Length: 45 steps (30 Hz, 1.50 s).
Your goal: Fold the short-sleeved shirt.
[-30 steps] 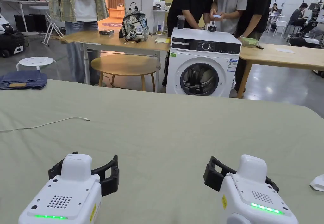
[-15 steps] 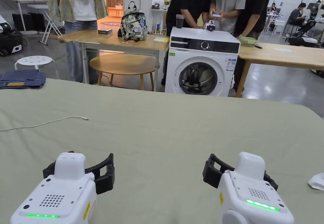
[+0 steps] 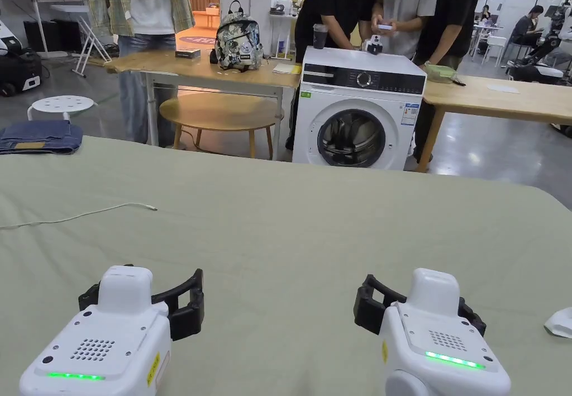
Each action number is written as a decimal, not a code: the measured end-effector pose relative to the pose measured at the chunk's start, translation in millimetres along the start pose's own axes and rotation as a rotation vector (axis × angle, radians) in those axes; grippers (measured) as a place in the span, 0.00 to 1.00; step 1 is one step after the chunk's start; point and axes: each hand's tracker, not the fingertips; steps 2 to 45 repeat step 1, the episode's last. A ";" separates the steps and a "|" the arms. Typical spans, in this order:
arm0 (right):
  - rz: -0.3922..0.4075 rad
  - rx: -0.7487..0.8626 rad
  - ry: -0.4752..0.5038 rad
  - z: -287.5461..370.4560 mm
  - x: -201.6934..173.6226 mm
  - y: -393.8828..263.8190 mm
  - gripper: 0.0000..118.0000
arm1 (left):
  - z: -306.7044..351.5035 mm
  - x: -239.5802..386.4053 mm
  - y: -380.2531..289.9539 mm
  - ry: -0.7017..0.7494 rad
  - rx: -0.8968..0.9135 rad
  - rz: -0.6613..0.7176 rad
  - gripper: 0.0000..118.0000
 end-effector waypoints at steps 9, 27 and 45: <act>-0.008 -0.004 0.003 -0.3 0.6 0.0 0.86 | -0.3 0.0 0.1 -0.002 -0.002 0.001 0.76; -0.008 -0.004 0.003 -0.3 0.6 0.0 0.86 | -0.3 0.0 0.1 -0.002 -0.002 0.001 0.76; -0.008 -0.004 0.003 -0.3 0.6 0.0 0.86 | -0.3 0.0 0.1 -0.002 -0.002 0.001 0.76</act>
